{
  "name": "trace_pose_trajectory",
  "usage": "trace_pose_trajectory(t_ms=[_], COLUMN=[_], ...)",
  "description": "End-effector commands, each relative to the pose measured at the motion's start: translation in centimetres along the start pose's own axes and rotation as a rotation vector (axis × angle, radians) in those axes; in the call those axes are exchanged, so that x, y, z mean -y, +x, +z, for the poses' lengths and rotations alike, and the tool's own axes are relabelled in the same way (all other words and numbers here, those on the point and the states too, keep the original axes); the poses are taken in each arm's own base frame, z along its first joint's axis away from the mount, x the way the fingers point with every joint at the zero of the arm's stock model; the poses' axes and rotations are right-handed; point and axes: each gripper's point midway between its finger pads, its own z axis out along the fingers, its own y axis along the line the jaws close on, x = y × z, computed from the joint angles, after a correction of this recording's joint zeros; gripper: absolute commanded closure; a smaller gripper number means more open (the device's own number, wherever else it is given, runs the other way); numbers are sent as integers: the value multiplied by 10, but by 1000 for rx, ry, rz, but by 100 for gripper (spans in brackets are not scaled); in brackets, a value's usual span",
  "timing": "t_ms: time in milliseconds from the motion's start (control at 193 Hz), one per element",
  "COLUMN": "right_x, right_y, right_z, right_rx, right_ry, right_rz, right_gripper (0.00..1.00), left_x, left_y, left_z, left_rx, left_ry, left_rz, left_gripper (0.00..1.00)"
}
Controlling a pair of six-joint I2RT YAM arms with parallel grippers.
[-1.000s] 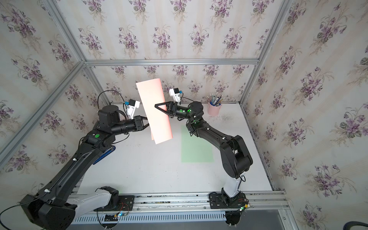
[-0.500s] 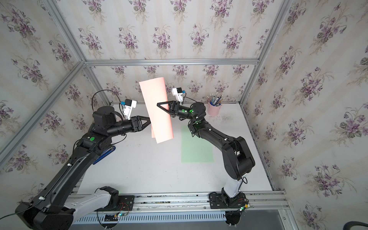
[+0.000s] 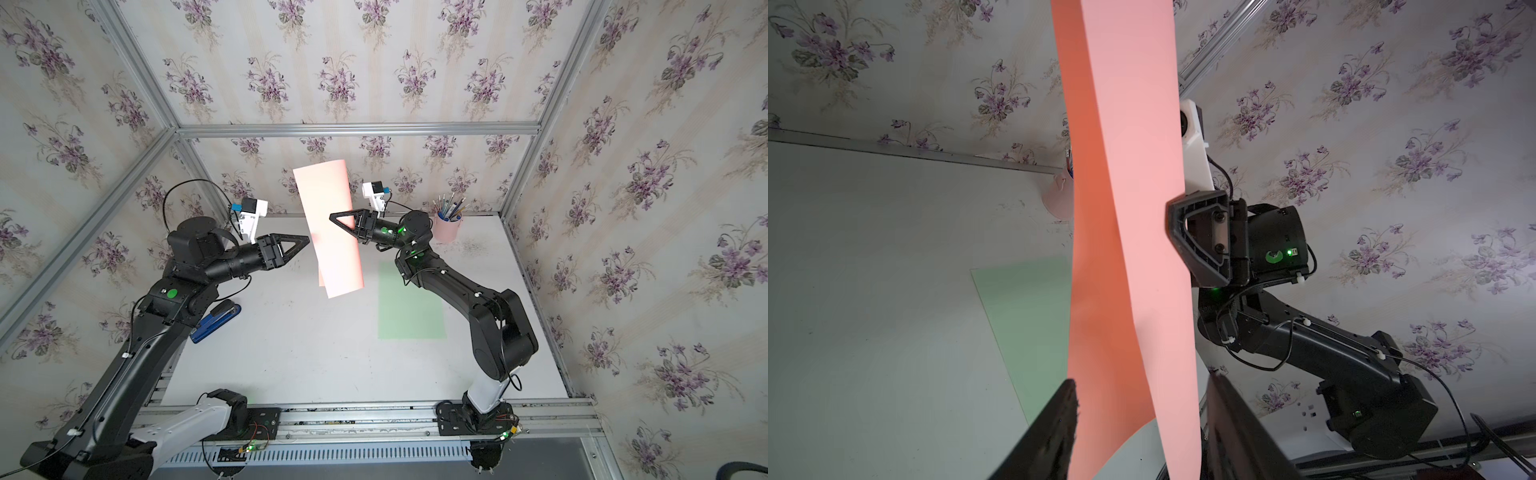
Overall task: Fold the rectangular paper in half along the long edge
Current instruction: Fold the paper.
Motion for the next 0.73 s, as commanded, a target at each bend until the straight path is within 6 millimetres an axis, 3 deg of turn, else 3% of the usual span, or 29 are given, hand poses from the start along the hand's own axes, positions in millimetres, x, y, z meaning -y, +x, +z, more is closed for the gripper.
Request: trace_pose_trajectory(t_ms=[0,403,724], right_x=[-7,-5,-2], right_y=[-1,-2,3], right_z=[0,1,4], right_rx=[-1,-2,-16], right_ry=[-12,-15,-26], right_rz=[-32,-25,-11], right_gripper=[63,62,62], left_x=[13,11,10], left_y=[-6,-3,-3], left_z=[2,16,24], left_rx=[6,-19,-30], left_ry=[51,70,93], left_rz=[20,12,7], left_gripper=[47,50,74])
